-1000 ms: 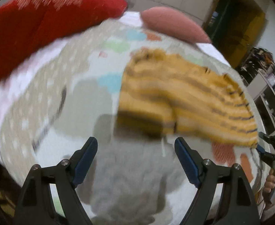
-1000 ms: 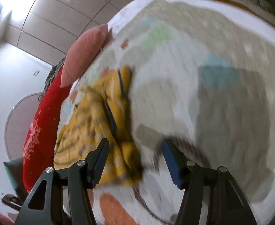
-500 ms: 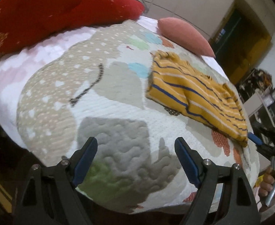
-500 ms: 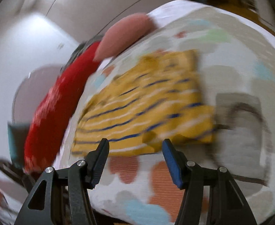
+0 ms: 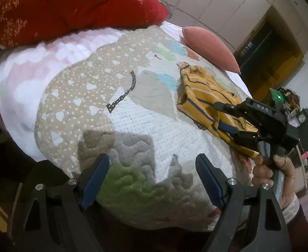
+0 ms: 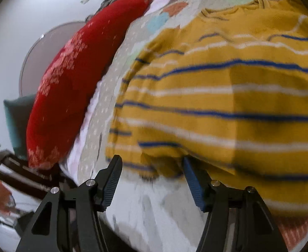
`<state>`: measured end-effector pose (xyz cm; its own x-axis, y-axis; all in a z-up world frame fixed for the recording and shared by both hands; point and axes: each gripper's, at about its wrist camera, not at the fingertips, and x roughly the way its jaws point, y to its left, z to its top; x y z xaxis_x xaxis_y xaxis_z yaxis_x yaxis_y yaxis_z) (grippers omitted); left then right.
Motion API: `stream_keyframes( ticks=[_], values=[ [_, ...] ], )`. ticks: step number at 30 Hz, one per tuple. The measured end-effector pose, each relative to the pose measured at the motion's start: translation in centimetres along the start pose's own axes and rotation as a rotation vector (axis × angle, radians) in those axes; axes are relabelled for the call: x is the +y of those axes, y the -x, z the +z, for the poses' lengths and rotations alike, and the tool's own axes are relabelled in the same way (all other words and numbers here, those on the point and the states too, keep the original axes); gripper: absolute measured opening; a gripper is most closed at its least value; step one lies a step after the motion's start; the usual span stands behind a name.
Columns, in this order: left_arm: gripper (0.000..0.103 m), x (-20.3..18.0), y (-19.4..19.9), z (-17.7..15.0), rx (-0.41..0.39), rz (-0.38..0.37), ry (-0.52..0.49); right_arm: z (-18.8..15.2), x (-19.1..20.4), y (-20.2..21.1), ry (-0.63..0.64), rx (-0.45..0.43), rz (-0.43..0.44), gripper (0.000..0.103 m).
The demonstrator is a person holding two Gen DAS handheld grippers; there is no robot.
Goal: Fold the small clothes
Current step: 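Press the folded sweater with the right tool and straighten its edge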
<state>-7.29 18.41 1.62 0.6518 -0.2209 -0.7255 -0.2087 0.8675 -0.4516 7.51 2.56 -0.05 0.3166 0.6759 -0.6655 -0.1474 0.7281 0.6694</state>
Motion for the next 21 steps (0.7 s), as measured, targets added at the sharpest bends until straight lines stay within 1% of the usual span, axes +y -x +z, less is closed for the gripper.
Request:
stream_keyframes(
  ticks=[1,2,3,4,6,7,8,9,12,13,14,15,16,17,18,21],
  values=[
    [0.083,0.2,-0.2,0.1,0.007,-0.007,0.007,0.2,0.1,-0.2,-0.017,0.032,0.022,0.049],
    [0.083,0.4,-0.3,0.1,0.011,-0.014,0.014,-0.1,0.8,0.1,-0.005,0.056,0.035,0.048],
    [0.083,0.7,-0.4,0.2,0.010,-0.015,0.020,-0.5,2.2,0.5,0.059,0.056,0.014,0.048],
    [0.083,0.9,-0.4,0.3,0.007,-0.012,0.025,-1.2,3.9,1.2,0.169,0.055,-0.028,0.048],
    [0.083,1.2,-0.4,0.6,0.002,-0.014,0.034,-2.3,6.8,1.4,0.333,0.049,-0.104,0.049],
    [0.083,1.4,-0.4,0.7,-0.001,-0.014,0.040,-3.0,8.3,1.0,0.424,0.044,-0.146,0.051],
    [0.083,1.5,-0.4,0.8,-0.002,-0.013,0.044,-3.5,9.5,0.5,0.499,0.038,-0.178,0.056],
    [0.083,1.8,-0.2,0.8,-0.005,-0.010,0.048,-4.0,10.5,-0.2,0.565,0.030,-0.213,0.060],
    [0.083,2.4,-0.1,1.0,-0.010,0.003,0.049,-5.3,12.5,-3.4,0.768,0.019,-0.350,0.061],
    [0.083,2.6,0.1,1.0,-0.012,0.005,0.050,-5.9,13.2,-5.2,0.857,0.013,-0.417,0.061],
    [0.083,2.9,0.3,1.0,-0.017,0.008,0.053,-6.1,13.1,-6.2,0.907,0.019,-0.459,0.059],
    [0.083,3.3,0.5,1.0,-0.022,0.011,0.060,-6.3,13.0,-7.3,0.942,0.037,-0.496,0.035],
    [0.083,3.6,0.7,1.0,-0.024,0.013,0.065,-6.3,12.8,-8.7,0.946,0.068,-0.525,0.018],
    [0.083,3.9,0.8,1.0,-0.026,0.014,0.073,-6.0,12.7,-9.0,0.925,0.074,-0.521,0.014],
    [0.083,4.3,0.9,1.1,-0.028,0.015,0.083,-5.5,12.8,-9.1,0.898,0.074,-0.502,0.014],
    [0.083,4.7,1.1,1.3,-0.035,0.024,0.095,-3.2,13.7,-8.9,0.756,0.084,-0.369,0.014]
  ],
)
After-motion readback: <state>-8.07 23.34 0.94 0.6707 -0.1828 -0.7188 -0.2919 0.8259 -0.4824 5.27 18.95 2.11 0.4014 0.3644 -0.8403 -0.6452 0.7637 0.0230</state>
